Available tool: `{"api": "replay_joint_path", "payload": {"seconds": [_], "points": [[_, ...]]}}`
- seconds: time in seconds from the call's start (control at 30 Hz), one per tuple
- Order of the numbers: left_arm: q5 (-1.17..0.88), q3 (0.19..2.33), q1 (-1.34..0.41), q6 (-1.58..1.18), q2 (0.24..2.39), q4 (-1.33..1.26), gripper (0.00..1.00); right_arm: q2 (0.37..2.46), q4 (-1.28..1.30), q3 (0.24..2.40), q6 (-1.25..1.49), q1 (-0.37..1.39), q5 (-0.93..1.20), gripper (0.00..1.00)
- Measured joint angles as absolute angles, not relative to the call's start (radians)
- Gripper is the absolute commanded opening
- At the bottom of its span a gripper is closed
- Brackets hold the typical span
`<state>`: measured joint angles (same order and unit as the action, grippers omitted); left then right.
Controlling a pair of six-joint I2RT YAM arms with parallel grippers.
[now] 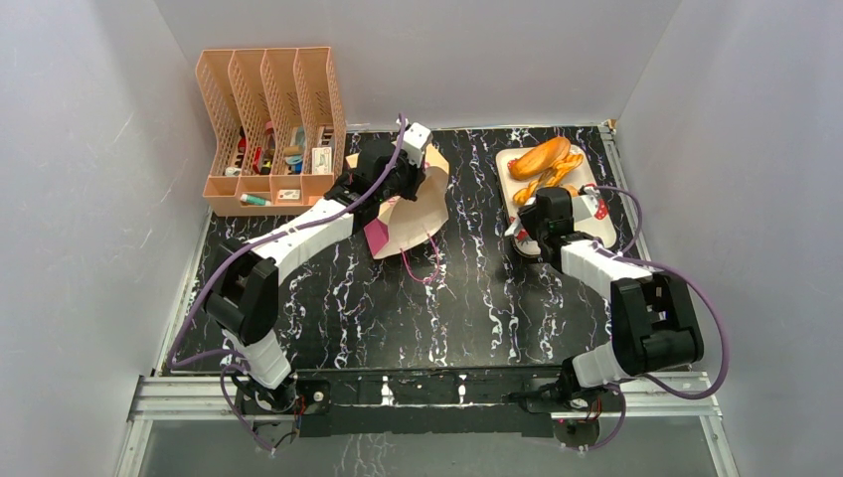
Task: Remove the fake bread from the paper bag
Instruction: Place the fake bread in the container.
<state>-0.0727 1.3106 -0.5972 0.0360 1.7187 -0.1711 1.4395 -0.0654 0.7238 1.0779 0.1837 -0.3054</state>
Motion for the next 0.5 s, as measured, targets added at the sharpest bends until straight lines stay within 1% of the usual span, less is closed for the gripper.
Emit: {"api": "replay_joint_path", "payload": {"seconds": [0.5], "points": [[-0.072,1.309,-0.597,0.036,1.715,-0.170,0.00,1.449,-0.126,0.695,1.087,0.136,-0.213,0.00]]}}
